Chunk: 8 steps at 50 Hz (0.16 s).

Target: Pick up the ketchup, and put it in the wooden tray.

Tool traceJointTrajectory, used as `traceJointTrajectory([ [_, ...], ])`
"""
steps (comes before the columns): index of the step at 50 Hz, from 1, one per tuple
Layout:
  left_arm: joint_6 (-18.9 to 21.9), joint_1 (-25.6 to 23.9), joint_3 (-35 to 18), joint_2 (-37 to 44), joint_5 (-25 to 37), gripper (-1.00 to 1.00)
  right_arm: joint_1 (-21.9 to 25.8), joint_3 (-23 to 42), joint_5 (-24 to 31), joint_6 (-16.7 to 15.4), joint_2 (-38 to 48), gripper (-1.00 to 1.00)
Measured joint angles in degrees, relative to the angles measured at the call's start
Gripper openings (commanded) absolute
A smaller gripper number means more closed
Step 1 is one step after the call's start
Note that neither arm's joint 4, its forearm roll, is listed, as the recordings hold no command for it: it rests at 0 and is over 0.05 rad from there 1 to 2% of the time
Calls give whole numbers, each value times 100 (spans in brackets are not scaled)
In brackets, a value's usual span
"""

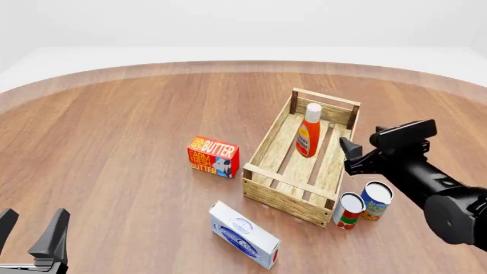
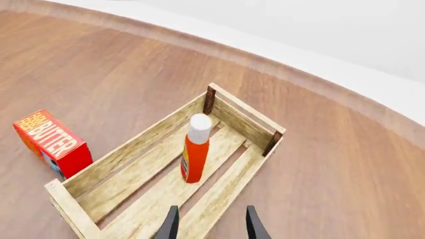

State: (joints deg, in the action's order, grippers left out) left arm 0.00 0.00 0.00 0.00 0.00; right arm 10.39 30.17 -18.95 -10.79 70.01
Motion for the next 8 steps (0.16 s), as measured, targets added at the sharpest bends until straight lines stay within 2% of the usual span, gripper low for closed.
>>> traceJointTrajectory([
  [8, 0, 0, 0, 0, 0, 100, -200, -592, -132, 89, -517, 100],
])
